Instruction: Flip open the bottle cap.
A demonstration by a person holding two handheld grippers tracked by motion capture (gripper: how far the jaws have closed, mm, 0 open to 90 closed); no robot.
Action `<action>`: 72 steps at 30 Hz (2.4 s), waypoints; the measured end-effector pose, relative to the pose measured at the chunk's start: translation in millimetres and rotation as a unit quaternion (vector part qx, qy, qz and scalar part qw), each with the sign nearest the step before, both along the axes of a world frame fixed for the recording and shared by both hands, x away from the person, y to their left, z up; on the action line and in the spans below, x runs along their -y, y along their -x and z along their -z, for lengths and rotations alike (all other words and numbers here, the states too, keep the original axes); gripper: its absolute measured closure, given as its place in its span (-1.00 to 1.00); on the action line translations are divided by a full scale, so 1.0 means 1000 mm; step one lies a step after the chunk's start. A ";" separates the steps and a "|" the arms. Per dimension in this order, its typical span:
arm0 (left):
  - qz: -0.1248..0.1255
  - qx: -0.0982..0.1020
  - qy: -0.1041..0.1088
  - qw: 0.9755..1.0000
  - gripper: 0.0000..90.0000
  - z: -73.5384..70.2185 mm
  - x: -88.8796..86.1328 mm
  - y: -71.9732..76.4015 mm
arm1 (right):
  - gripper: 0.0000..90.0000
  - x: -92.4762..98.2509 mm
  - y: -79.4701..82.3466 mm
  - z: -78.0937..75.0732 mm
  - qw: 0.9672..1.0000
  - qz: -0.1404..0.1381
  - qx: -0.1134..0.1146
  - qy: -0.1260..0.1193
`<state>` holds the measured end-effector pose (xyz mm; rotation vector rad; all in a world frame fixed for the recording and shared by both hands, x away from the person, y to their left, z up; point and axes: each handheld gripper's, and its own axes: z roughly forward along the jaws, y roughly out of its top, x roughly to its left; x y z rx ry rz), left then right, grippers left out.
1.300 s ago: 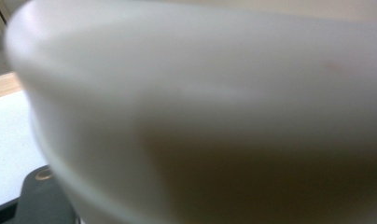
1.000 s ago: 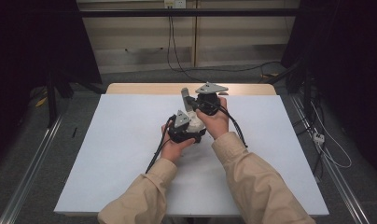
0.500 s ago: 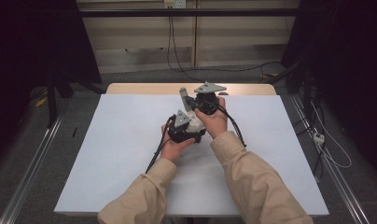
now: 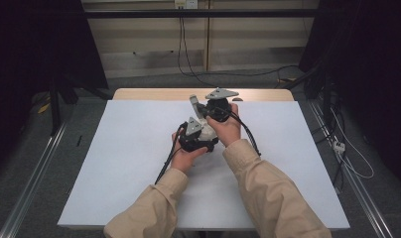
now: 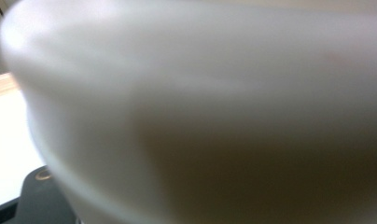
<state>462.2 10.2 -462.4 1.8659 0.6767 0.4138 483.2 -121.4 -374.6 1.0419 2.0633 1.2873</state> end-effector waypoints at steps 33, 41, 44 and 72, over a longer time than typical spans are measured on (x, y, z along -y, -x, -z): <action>0.003 -0.035 -0.004 0.999 -0.85 -0.002 -0.004 0.007 | 0.45 0.014 0.015 -0.001 1.000 -0.014 0.000 -0.015; 0.007 -0.047 -0.008 0.999 -0.86 -0.003 -0.019 0.018 | -0.14 0.028 0.036 -0.004 0.999 -0.012 -0.007 -0.029; 0.011 -0.044 -0.018 0.999 -0.85 -0.003 -0.025 0.024 | -0.25 0.032 0.044 -0.004 0.999 -0.012 -0.005 -0.031; 0.014 -0.036 -0.044 0.998 -0.87 -0.017 -0.096 0.068 | -0.71 0.089 0.128 0.044 0.999 0.014 0.002 -0.041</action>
